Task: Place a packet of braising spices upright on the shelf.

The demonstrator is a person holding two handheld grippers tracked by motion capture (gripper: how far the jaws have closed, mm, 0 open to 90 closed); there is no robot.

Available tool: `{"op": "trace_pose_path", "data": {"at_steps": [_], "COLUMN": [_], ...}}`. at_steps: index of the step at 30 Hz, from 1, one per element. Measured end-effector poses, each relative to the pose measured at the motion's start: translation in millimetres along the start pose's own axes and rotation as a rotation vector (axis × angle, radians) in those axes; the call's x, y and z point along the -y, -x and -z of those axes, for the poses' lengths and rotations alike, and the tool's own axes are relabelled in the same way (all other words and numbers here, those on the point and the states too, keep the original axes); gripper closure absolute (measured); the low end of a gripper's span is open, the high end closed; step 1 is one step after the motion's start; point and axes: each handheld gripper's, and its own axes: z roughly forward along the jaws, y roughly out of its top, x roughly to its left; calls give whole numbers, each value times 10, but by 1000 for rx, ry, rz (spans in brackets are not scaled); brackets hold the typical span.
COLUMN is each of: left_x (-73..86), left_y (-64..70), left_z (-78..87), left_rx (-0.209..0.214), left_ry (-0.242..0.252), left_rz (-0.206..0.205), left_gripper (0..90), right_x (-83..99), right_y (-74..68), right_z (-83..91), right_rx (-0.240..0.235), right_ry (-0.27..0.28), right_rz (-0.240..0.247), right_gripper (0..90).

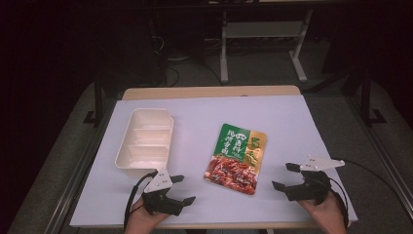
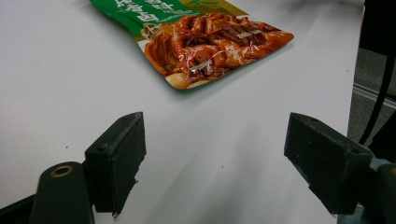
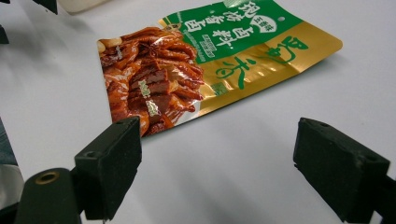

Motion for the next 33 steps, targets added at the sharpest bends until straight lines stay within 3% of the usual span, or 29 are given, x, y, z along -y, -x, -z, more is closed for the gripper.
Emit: {"op": "trace_pose_path", "data": {"at_steps": [12, 20, 21, 29, 33], "left_x": [-68, -195, -215, -462, -566], "left_y": [-8, -44, -60, -104, -116], "left_z": [-12, -84, -100, -310, -431], "left_rx": [37, 59, 59, 59, 62], "left_ry": [22, -13, -18, -42, -66], "left_rz": [3, -26, -28, -45, -59], "left_gripper": [310, 523, 592, 721, 783], "right_x": [54, 48, 42, 41, 20], "right_y": [61, 118, 126, 179, 196], "right_z": [-6, -37, -30, 12, -39], "right_rx": [10, 13, 19, 19, 14], "right_ry": [-2, 4, 6, 32, 6], "right_rz": [-23, -31, -24, -52, -43], "right_gripper": [147, 145, 148, 152, 160]}}
